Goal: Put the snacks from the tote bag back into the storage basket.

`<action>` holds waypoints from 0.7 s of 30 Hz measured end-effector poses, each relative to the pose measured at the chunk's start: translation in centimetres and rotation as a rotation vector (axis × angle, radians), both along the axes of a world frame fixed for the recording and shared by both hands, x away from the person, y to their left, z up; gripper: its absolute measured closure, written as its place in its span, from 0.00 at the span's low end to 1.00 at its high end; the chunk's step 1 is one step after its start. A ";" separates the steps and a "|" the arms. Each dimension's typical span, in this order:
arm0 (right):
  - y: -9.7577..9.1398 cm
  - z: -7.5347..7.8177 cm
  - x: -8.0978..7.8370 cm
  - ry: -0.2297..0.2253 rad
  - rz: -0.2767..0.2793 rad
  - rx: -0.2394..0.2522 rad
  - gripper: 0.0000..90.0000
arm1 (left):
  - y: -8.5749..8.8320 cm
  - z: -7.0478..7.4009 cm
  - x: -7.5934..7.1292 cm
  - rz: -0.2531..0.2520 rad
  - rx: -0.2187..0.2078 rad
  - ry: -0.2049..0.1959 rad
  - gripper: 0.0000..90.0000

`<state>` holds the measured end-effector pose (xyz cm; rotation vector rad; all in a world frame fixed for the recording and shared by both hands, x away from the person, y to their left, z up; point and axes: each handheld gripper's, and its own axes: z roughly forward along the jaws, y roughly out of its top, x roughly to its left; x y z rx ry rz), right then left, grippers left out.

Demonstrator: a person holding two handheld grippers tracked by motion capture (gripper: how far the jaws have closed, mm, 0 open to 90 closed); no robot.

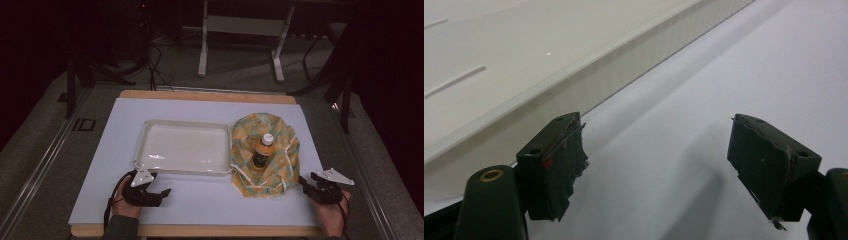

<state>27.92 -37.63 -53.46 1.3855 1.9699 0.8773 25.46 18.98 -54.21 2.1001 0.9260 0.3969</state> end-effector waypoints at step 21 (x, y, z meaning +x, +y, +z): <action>0.2 1.1 0.0 -0.006 0.057 -0.040 0.64 | 0.0 0.0 -0.2 -0.037 -0.001 -0.016 0.25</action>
